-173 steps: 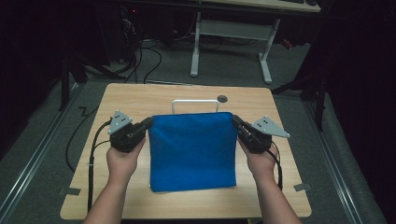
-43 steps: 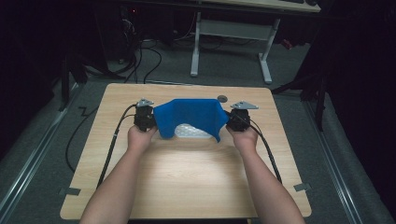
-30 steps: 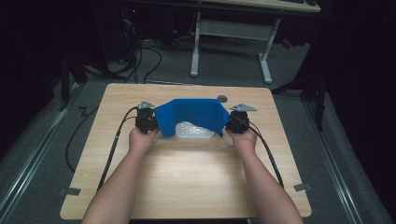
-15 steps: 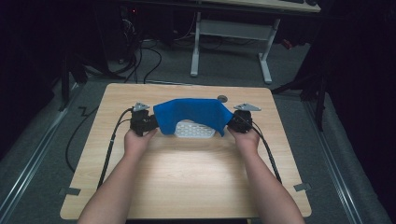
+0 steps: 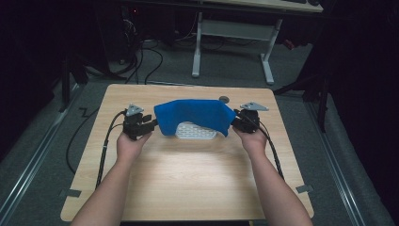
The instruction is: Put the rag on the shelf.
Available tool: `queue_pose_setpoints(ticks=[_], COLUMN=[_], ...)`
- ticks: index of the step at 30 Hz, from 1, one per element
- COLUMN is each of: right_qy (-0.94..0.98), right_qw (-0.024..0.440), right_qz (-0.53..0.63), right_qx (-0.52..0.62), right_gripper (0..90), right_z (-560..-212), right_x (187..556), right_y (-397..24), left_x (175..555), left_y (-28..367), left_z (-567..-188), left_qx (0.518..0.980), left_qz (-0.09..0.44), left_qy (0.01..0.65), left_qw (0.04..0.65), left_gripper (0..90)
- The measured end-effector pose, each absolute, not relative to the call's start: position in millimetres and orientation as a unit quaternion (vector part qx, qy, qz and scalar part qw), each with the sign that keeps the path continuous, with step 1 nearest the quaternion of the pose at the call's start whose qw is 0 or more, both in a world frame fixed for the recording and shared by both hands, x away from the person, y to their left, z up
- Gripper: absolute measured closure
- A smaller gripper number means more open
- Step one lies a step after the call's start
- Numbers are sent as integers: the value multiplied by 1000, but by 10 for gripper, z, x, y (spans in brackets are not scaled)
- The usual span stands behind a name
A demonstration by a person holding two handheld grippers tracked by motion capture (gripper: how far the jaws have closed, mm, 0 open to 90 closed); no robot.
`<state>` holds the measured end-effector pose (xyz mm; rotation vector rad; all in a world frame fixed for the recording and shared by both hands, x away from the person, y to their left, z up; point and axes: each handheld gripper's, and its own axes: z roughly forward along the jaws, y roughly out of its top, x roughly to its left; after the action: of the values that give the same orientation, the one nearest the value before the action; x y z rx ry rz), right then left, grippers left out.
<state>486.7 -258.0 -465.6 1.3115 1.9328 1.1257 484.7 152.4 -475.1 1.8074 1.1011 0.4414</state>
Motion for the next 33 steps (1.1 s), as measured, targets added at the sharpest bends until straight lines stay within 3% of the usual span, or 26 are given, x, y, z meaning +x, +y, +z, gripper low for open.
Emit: queue_pose_setpoints(ticks=[23, 33], right_qy=[708, 726], right_qw=[306, 307], right_qz=[425, 407], right_qx=[475, 461], right_gripper=[549, 495], right_z=[-4468, -4463], right_x=[4577, 4282], right_y=[-2724, -2793], left_x=[4660, 4354], left_y=[1688, 1763], left_z=[-4833, -4911], left_qx=[738, 738], left_qz=[182, 173], left_qy=[457, 452], left_qw=[462, 470], left_gripper=[544, 526])
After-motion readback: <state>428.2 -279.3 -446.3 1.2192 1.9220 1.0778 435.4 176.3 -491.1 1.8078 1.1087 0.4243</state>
